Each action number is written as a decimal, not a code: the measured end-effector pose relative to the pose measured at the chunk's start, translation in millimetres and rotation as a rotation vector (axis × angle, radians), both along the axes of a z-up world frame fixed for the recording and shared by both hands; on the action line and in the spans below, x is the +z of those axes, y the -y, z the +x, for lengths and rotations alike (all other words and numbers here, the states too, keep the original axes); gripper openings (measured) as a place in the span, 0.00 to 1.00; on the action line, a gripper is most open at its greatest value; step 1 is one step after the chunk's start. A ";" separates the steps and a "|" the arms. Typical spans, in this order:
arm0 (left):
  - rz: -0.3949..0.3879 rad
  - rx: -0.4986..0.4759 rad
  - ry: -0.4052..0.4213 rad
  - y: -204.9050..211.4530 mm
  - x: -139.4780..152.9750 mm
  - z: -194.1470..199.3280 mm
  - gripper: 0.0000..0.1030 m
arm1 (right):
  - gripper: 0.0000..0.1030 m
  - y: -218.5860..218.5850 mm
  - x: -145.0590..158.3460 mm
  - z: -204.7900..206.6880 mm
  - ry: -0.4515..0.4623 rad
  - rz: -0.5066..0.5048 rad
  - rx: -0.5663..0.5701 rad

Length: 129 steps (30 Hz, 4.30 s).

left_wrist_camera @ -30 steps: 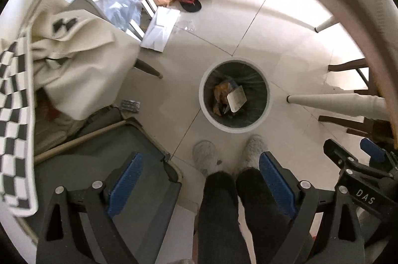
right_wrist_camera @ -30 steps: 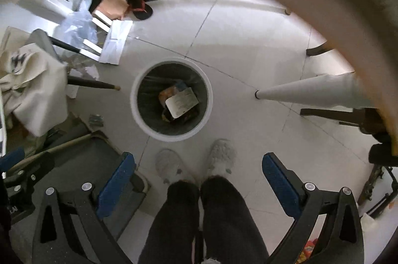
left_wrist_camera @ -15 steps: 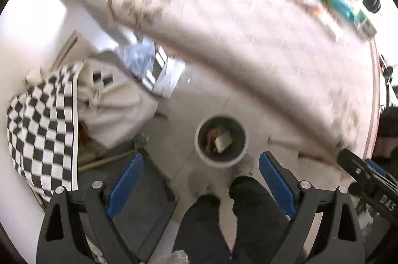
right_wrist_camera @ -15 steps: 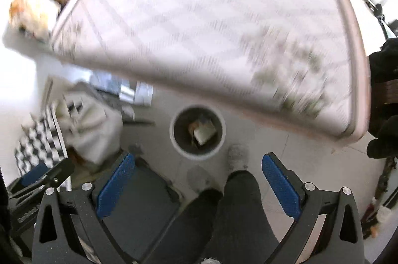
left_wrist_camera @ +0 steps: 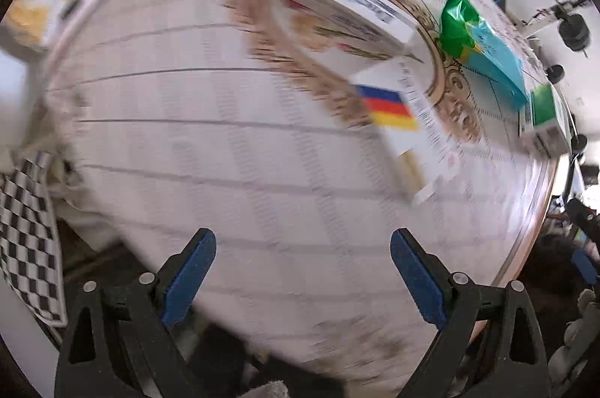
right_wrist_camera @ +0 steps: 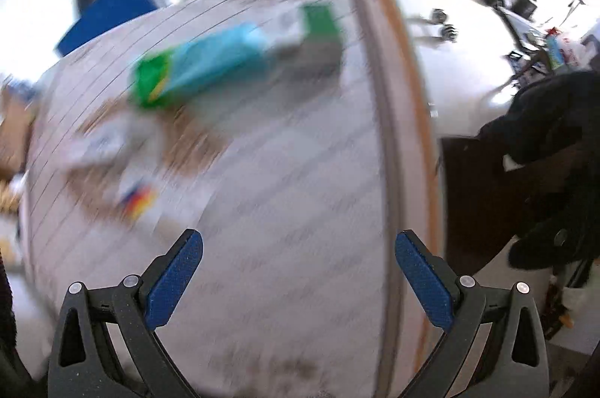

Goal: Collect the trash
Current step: 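Grasp the striped medicine box with the left gripper while the right grasps the green-white box, then carry both boxes over the bin and open both grippers, then raise both tools from the bin back toward the table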

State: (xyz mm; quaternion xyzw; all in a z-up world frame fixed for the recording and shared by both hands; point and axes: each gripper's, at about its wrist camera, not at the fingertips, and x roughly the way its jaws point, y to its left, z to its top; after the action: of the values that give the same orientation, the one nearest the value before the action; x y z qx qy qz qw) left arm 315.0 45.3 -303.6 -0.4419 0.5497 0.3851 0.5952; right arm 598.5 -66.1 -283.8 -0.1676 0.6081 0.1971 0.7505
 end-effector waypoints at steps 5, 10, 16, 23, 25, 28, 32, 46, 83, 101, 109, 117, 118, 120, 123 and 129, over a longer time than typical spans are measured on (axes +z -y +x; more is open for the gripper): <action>-0.169 0.101 -0.020 -33.1 -44.2 76.5 0.92 | 1.00 -53.6 -24.5 92.5 -0.011 -0.044 -0.028; -0.295 0.199 -0.048 -52.0 -82.9 109.9 0.92 | 1.00 -103.3 -55.9 130.8 -0.061 -0.097 0.010; -0.286 0.236 -0.133 -56.6 -100.1 117.4 0.86 | 1.00 -122.1 -85.2 141.1 -0.110 -0.130 0.025; -0.176 0.176 -0.117 -48.5 -84.7 115.6 0.70 | 0.78 -120.8 -92.9 135.9 -0.104 -0.118 0.028; -0.150 0.160 -0.117 -46.5 -79.8 110.2 0.70 | 0.77 -116.1 -91.1 135.1 -0.100 -0.109 0.024; -0.106 0.139 -0.109 -43.2 -69.6 101.1 0.70 | 0.76 -107.4 -85.2 130.6 -0.094 -0.087 0.020; -0.007 0.073 -0.099 -35.4 -45.0 80.3 0.70 | 0.76 -95.5 -69.8 118.6 -0.089 -0.040 0.013; 0.233 -0.127 0.044 17.6 43.2 -24.6 0.70 | 0.76 -5.4 1.2 -40.2 -0.042 0.129 0.037; -0.472 0.033 0.155 82.3 -431.4 -288.8 0.74 | 0.76 136.5 -500.5 -410.3 -0.484 -0.020 0.081; -0.090 -0.063 -0.169 108.9 -402.9 -333.6 0.96 | 1.00 105.2 -546.0 -431.3 -0.291 -0.148 0.355; -0.070 -0.134 -0.183 134.2 -379.9 -334.9 0.96 | 1.00 111.5 -506.5 -447.8 -0.200 -0.190 0.396; -0.054 -0.152 -0.157 145.2 -334.7 -334.2 0.96 | 1.00 124.5 -455.5 -452.4 -0.192 -0.169 0.389; -0.056 -0.148 -0.149 146.8 -327.7 -335.1 0.96 | 1.00 125.3 -446.8 -452.5 -0.194 -0.163 0.389; -0.054 -0.146 -0.144 149.1 -313.2 -336.9 0.96 | 1.00 127.8 -430.9 -453.4 -0.199 -0.157 0.385; -0.043 -0.144 -0.141 152.9 -287.0 -340.1 0.96 | 1.00 132.2 -400.6 -455.1 -0.195 -0.153 0.393; -0.027 -0.145 -0.118 163.7 -222.1 -347.9 0.96 | 1.00 140.7 -333.0 -460.5 -0.209 -0.137 0.397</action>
State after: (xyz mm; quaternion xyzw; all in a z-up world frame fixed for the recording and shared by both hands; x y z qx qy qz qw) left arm -32.9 -118.4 -525.7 -0.3852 0.6195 0.3591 0.5821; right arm 138.0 -206.8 -616.9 -0.3131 0.6496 0.3156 0.6167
